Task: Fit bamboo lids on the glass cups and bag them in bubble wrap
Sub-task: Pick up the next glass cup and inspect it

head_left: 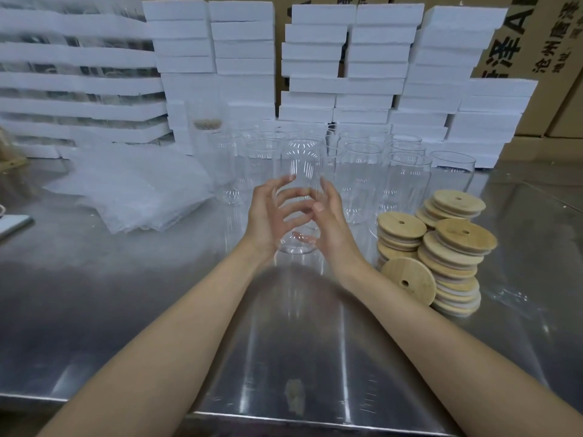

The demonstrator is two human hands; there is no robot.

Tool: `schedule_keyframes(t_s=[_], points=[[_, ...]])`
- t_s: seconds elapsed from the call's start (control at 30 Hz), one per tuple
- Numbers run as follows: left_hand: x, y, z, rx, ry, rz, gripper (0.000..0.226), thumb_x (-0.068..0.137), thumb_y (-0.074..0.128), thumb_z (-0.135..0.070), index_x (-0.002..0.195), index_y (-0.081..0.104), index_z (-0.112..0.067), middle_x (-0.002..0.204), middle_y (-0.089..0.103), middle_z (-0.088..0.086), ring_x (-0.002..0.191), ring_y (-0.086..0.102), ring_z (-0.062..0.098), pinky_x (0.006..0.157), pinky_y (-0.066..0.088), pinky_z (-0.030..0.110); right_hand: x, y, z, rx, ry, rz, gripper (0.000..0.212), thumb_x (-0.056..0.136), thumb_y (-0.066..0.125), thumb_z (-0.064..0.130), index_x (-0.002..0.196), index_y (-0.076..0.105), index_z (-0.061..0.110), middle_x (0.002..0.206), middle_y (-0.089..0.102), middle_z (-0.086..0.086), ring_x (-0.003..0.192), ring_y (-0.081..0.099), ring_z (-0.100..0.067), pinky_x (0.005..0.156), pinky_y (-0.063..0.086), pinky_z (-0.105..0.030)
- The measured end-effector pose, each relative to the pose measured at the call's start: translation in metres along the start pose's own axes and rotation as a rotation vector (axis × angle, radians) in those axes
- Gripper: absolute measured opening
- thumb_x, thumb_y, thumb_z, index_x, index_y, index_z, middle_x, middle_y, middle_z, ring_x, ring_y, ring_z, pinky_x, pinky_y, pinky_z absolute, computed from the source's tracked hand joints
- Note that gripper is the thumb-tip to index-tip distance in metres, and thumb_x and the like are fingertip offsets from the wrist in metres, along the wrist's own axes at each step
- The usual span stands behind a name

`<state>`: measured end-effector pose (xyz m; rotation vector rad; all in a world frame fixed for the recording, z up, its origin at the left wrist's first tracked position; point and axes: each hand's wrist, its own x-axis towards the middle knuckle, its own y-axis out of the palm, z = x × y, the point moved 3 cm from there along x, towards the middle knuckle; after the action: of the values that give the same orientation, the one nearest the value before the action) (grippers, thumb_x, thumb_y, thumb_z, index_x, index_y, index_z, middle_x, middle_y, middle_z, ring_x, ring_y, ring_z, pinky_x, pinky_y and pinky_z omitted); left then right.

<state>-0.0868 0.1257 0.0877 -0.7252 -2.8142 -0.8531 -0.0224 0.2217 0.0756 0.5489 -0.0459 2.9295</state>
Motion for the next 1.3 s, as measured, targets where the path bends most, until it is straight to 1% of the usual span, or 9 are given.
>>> schedule_keyframes(t_s=[0.17,0.33,0.43,0.57,0.73,0.9,1.03,1.2,1.3], points=[[0.001,-0.003,0.003,0.137,0.051,-0.033,0.044,0.094,0.033,-0.045,0.114,0.056,-0.014,0.088,0.071,0.006,0.085,0.07,0.02,0.068,0.056,0.03,0.001,0.0,-0.004,-0.065,-0.072,0.041,0.06,0.089,0.045,0.045,0.142,0.016,0.05,0.143,0.036,0.018,0.125,0.047,0.006,0.109,0.041,-0.049],[-0.001,-0.009,-0.007,0.456,0.324,-0.103,0.065,0.097,0.004,-0.051,0.11,0.062,-0.027,0.092,0.071,0.002,0.097,0.065,0.017,0.089,0.047,0.028,-0.004,-0.003,0.009,-0.262,-0.182,0.134,0.079,0.081,0.058,0.068,0.136,0.001,0.071,0.149,0.029,0.02,0.137,0.037,0.002,0.106,0.041,-0.021],[0.004,-0.006,-0.012,0.356,0.237,-0.085,0.079,0.1,-0.004,-0.052,0.101,0.068,-0.021,0.095,0.073,0.0,0.1,0.066,0.017,0.096,0.046,0.029,0.0,-0.006,0.007,-0.375,-0.289,0.104,0.098,0.083,0.069,0.045,0.144,-0.006,0.061,0.148,0.03,0.029,0.141,0.031,0.0,0.113,0.036,-0.031],[0.002,-0.004,-0.009,0.332,0.281,-0.076,0.072,0.097,0.009,-0.054,0.092,0.071,-0.017,0.092,0.074,-0.005,0.096,0.067,0.007,0.084,0.047,0.016,0.006,-0.014,-0.007,-0.463,-0.409,0.016,0.089,0.075,0.08,0.032,0.145,0.026,0.038,0.145,0.039,0.018,0.138,0.036,-0.001,0.109,0.04,-0.045],[-0.003,-0.006,-0.008,0.316,0.326,-0.059,0.064,0.096,0.021,-0.05,0.099,0.07,-0.01,0.1,0.073,0.01,0.101,0.067,0.025,0.097,0.049,0.048,0.006,-0.005,0.003,-0.479,-0.522,-0.066,0.079,0.072,0.081,0.028,0.129,0.037,0.06,0.129,0.042,0.042,0.122,0.043,0.016,0.096,0.039,-0.006],[-0.007,-0.003,-0.013,0.292,0.34,-0.041,0.061,0.096,0.022,-0.046,0.096,0.07,-0.007,0.098,0.072,0.013,0.102,0.066,0.03,0.1,0.045,0.056,0.005,-0.008,-0.003,-0.465,-0.518,-0.077,0.083,0.072,0.083,0.025,0.132,0.034,0.054,0.133,0.038,0.042,0.126,0.041,0.013,0.099,0.038,-0.011],[-0.008,0.001,-0.025,0.266,0.256,-0.035,0.063,0.09,0.027,-0.05,0.092,0.069,-0.004,0.105,0.068,0.024,0.106,0.063,0.034,0.099,0.045,0.048,0.0,-0.009,0.006,-0.444,-0.45,-0.038,0.083,0.063,0.086,0.036,0.131,0.04,0.037,0.127,0.05,0.026,0.116,0.051,0.006,0.093,0.037,-0.007],[-0.004,0.001,-0.039,0.094,0.101,0.164,0.065,0.096,0.022,-0.059,0.104,0.065,-0.01,0.112,0.069,0.011,0.107,0.063,0.022,0.092,0.049,0.036,-0.006,-0.003,0.022,-0.227,-0.242,0.082,0.076,0.063,0.073,0.047,0.133,0.048,0.03,0.113,0.059,-0.003,0.09,0.056,-0.011,0.079,0.047,-0.032],[-0.008,0.002,-0.043,-0.056,0.035,0.146,0.057,0.09,0.037,-0.061,0.118,0.059,-0.016,0.121,0.065,0.008,0.115,0.06,0.02,0.092,0.05,0.036,-0.008,0.007,0.024,0.003,-0.038,0.206,0.089,0.057,0.076,0.058,0.128,0.056,0.008,0.106,0.061,-0.019,0.085,0.057,-0.018,0.072,0.048,-0.035]])
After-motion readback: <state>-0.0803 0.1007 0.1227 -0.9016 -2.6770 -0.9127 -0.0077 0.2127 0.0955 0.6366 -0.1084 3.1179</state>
